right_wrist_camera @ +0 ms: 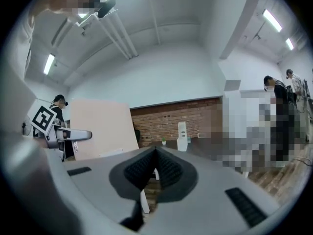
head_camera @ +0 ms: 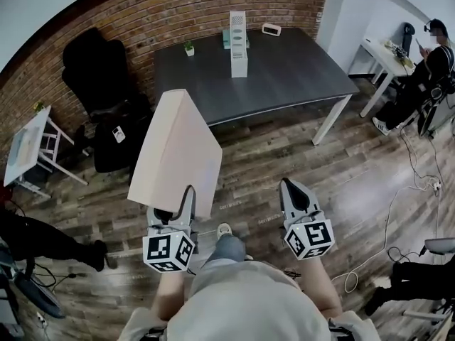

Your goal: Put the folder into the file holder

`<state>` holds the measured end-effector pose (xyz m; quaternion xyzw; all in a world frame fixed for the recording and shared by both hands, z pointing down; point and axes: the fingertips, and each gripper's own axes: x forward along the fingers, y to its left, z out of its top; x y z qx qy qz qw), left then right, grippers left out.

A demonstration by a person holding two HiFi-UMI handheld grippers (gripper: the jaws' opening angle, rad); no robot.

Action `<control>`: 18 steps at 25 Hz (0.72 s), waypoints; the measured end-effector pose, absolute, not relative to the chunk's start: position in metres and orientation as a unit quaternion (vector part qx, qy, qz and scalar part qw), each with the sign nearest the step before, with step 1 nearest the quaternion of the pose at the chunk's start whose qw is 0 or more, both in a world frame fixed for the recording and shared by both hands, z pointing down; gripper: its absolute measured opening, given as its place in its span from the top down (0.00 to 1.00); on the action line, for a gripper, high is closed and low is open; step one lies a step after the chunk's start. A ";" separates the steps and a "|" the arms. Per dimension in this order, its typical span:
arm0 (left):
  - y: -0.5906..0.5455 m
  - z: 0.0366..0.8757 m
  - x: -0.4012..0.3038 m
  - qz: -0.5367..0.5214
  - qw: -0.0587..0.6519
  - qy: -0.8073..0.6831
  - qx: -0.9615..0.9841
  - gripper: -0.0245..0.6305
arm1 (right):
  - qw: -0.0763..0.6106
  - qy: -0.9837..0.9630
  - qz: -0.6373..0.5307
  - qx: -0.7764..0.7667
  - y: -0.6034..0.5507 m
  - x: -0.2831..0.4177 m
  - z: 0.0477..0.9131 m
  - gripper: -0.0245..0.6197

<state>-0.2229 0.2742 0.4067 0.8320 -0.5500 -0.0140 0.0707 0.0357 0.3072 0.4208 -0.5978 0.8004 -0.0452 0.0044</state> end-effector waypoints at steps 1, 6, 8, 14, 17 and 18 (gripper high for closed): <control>0.277 0.407 -0.223 -0.014 0.071 -0.551 0.831 0.55 | 0.005 0.799 -0.043 -0.599 0.310 0.036 0.419 0.96; 0.287 0.406 -0.224 -0.013 0.073 -0.551 0.831 0.55 | -0.005 0.806 -0.031 -0.592 0.322 0.030 0.415 0.96; 0.290 0.402 -0.221 -0.018 0.071 -0.551 0.832 0.55 | -0.009 0.808 -0.025 -0.589 0.325 0.030 0.414 0.96; 0.291 0.396 -0.217 -0.014 0.072 -0.553 0.830 0.55 | -0.016 0.809 -0.026 -0.587 0.326 0.033 0.412 0.96; 0.290 0.400 -0.215 -0.011 0.073 -0.552 0.831 0.55 | -0.011 0.807 -0.027 -0.589 0.324 0.035 0.413 0.96; 0.288 0.401 -0.215 -0.009 0.072 -0.551 0.832 0.55 | -0.009 0.809 -0.028 -0.588 0.322 0.035 0.414 0.95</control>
